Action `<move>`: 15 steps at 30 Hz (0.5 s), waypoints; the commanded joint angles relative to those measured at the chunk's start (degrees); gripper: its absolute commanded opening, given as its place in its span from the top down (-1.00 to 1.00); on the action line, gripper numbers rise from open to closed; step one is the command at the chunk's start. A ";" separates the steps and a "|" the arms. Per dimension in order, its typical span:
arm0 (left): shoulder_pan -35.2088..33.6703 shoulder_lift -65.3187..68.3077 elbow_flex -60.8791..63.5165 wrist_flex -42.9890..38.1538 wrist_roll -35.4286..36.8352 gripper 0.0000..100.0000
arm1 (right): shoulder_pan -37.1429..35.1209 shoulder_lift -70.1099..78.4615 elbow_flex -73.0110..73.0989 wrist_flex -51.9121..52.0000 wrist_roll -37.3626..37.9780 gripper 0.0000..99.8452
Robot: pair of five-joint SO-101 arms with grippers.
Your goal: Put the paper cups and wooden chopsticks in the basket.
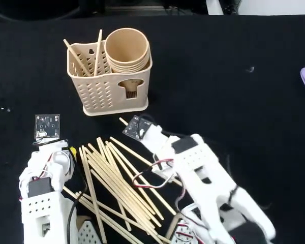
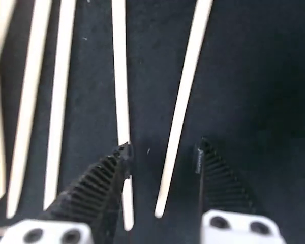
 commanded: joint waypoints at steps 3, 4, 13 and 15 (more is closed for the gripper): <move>-0.13 -0.53 -0.22 -0.97 0.35 0.60 | -2.73 -8.40 1.98 2.20 -0.79 0.58; -0.13 -0.53 -0.22 -0.97 0.35 0.60 | -3.08 -8.22 3.12 1.32 -0.79 0.56; -0.13 -0.53 -0.22 -0.97 0.35 0.60 | -3.43 -2.95 8.66 -8.70 -1.23 0.49; -0.13 -0.53 -0.22 -0.97 0.35 0.60 | -3.43 -0.66 8.66 -9.93 -1.23 0.49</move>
